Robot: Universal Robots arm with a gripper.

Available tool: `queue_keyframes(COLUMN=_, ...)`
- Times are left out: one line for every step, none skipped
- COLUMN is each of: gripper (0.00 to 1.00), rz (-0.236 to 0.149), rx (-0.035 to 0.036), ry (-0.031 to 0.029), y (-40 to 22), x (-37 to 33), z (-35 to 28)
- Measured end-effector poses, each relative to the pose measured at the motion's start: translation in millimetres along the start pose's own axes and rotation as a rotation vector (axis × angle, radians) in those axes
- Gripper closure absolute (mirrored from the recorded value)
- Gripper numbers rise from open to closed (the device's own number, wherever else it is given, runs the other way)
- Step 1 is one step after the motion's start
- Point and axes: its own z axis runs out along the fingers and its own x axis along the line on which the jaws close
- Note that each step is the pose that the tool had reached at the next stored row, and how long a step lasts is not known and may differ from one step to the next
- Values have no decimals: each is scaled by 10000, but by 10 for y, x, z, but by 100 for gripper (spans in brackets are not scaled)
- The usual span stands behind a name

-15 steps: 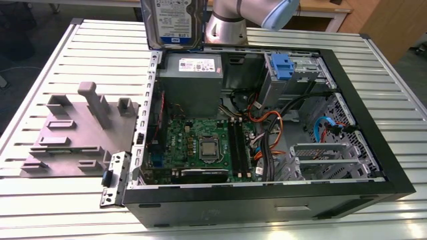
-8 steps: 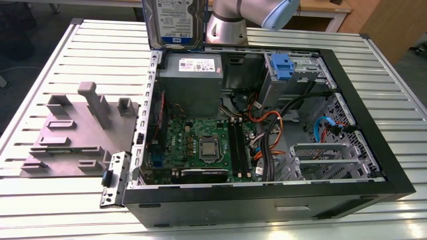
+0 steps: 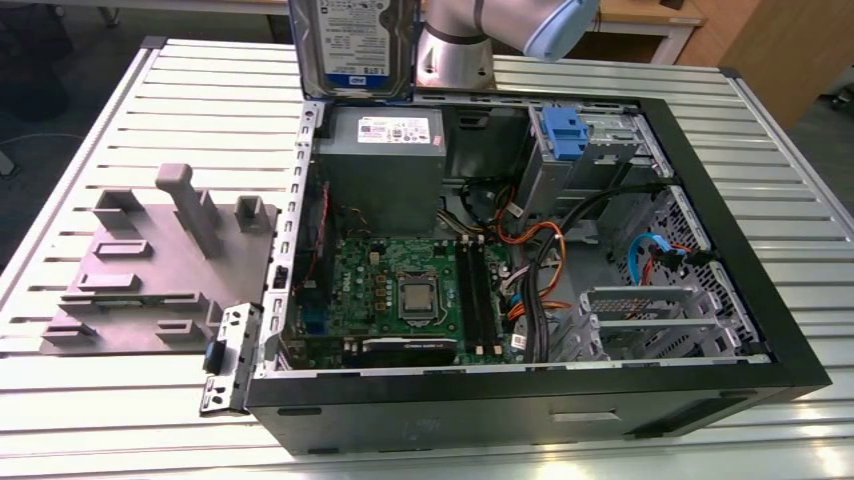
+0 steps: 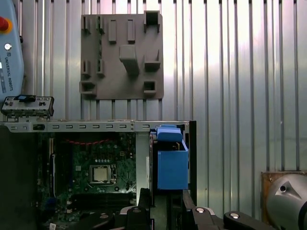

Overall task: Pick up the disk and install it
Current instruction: 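Pick up the disk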

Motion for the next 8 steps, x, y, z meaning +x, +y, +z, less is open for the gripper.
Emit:
queue_keyframes(gripper=65, rz=0, rx=0, ry=0, y=-9, x=0, z=0)
queue_keyframes(gripper=65, rz=0, rx=-1, ry=1, y=-17, x=0, z=-1)
queue_keyframes(gripper=65, rz=0, rx=-1, ry=1, y=-22, x=0, z=-1)
queue_keyframes(gripper=65, rz=0, rx=0, ry=0, y=-23, x=0, z=-1)
queue_keyframes(gripper=65, rz=0, rx=0, ry=0, y=-31, x=-1, z=0)
queue_keyframes(gripper=65, rz=0, rx=0, ry=0, y=-34, x=-1, z=0)
queue_keyframes(gripper=65, rz=0, rx=0, ry=0, y=-34, x=-1, z=0)
queue_keyframes(gripper=65, rz=0, rx=0, ry=0, y=-35, x=-1, z=-1)
